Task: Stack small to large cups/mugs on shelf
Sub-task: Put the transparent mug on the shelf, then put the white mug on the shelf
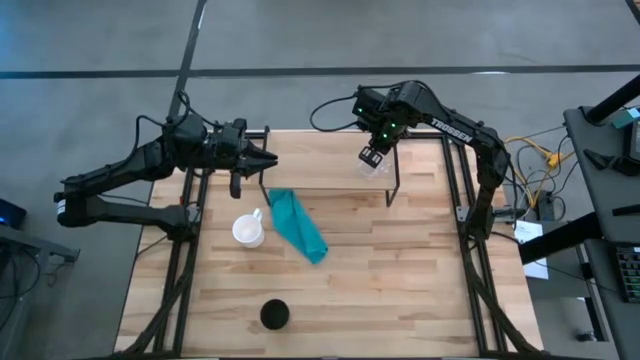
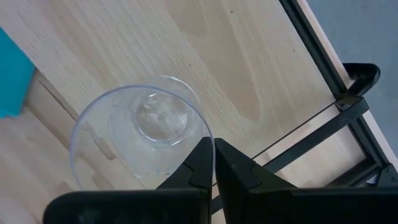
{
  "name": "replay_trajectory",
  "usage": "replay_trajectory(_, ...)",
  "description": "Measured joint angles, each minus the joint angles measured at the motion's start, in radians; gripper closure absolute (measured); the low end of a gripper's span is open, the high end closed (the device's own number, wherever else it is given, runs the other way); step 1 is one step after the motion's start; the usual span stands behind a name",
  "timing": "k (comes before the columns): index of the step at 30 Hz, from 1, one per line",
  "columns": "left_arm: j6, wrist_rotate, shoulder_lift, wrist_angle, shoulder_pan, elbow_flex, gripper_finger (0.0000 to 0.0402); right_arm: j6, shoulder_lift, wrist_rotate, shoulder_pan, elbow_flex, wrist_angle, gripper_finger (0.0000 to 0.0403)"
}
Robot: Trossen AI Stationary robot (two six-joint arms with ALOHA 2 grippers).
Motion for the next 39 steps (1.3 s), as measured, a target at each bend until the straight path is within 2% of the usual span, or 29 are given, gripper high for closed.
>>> replay_trajectory(13, 0.0, 0.0, 0.0, 0.005, 0.0, 0.0, 0.0358, -0.042, 0.0, 0.0, 0.0, -0.002, 0.0, 0.039)
replay_trajectory(17, 0.0, 0.0, 0.002, 0.007, 0.0, 0.0, 0.0358, -0.058, 0.001, 0.006, 0.0, -0.002, 0.001, 0.0366)
replay_trajectory(22, 0.0, 0.0, 0.006, 0.015, -0.001, 0.0, 0.0358, -0.05, 0.001, 0.063, 0.0, -0.002, 0.005, 0.0331)
replay_trajectory(26, 0.001, 0.0, 0.012, 0.019, -0.001, 0.0, 0.0358, -0.049, 0.001, 0.063, 0.0, -0.002, 0.008, 0.0317)
replay_trajectory(35, -0.002, 0.0, 0.045, 0.02, -0.001, 0.0, 0.0358, -0.044, 0.001, 0.06, 0.001, 0.001, 0.012, 0.0318)
replay_trajectory(39, -0.051, 0.0, 0.062, 0.021, 0.0, 0.0, 0.0358, -0.013, 0.001, 0.037, 0.001, 0.019, 0.017, 0.0323)
